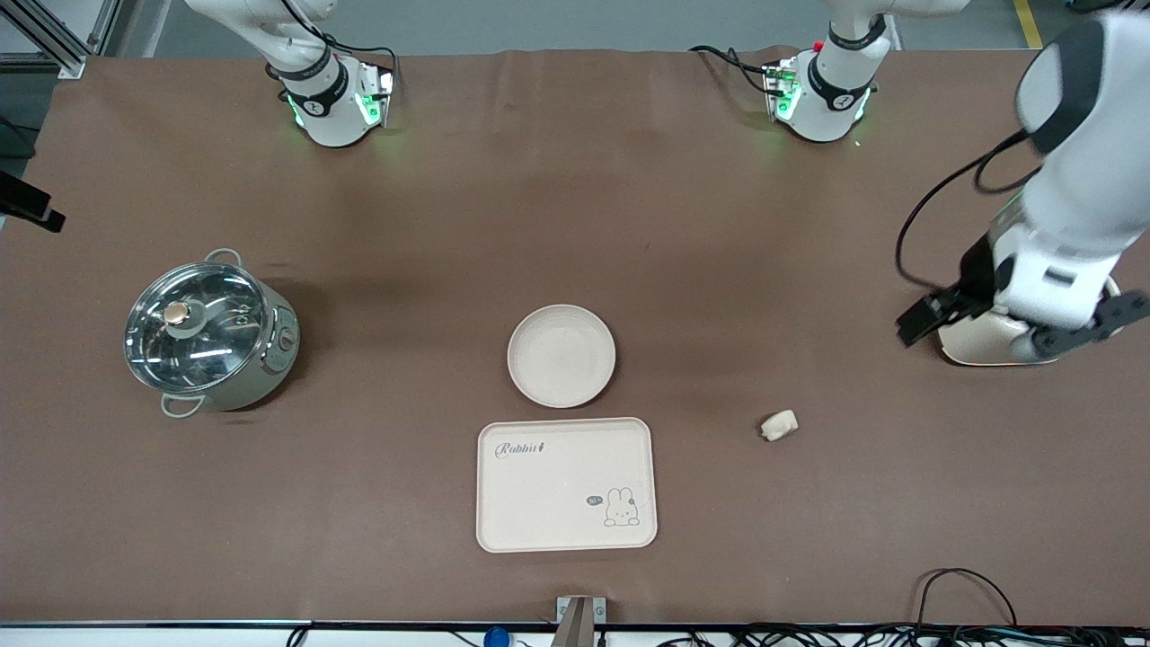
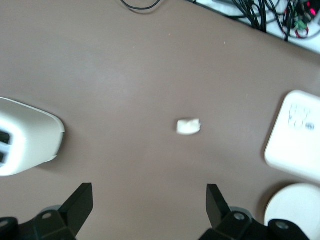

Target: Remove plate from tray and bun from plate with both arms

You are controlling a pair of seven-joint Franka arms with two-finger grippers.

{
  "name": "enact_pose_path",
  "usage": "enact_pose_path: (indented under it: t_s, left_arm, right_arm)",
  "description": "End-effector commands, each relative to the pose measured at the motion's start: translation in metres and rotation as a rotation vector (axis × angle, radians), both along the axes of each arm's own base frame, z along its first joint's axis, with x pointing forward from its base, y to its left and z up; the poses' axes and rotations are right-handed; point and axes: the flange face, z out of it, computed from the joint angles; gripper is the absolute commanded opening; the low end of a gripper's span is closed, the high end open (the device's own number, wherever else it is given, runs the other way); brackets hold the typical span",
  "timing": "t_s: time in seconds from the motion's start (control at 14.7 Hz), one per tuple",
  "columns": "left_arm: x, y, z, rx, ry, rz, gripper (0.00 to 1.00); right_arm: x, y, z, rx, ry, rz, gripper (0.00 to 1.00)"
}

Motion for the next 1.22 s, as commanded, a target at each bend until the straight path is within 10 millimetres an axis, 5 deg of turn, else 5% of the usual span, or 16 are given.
enact_pose_path:
  t_s: [0.0, 0.2, 0.48, 1.15]
  left_arm:
    - [-0.029, 0.032, 0.03, 0.031, 0.028, -0.115, 1.0]
    - [-0.057, 0.047, 0.048, 0.033, 0.104, -0.187, 1.0]
    - [-0.081, 0.035, 0.06, 0.05, 0.105, -0.232, 1.0]
    - [-0.079, 0.045, 0.067, 0.042, 0.116, -0.297, 1.0]
  right_arm:
    - [0.006, 0.015, -0.005, 0.01, 0.013, 0.02, 0.98]
    - [0.008, 0.025, -0.008, 0.012, 0.015, 0.038, 1.0]
    - [0.003, 0.025, -0.008, 0.017, 0.04, 0.035, 1.0]
    - [-0.001, 0.04, -0.006, 0.023, 0.067, 0.063, 1.0]
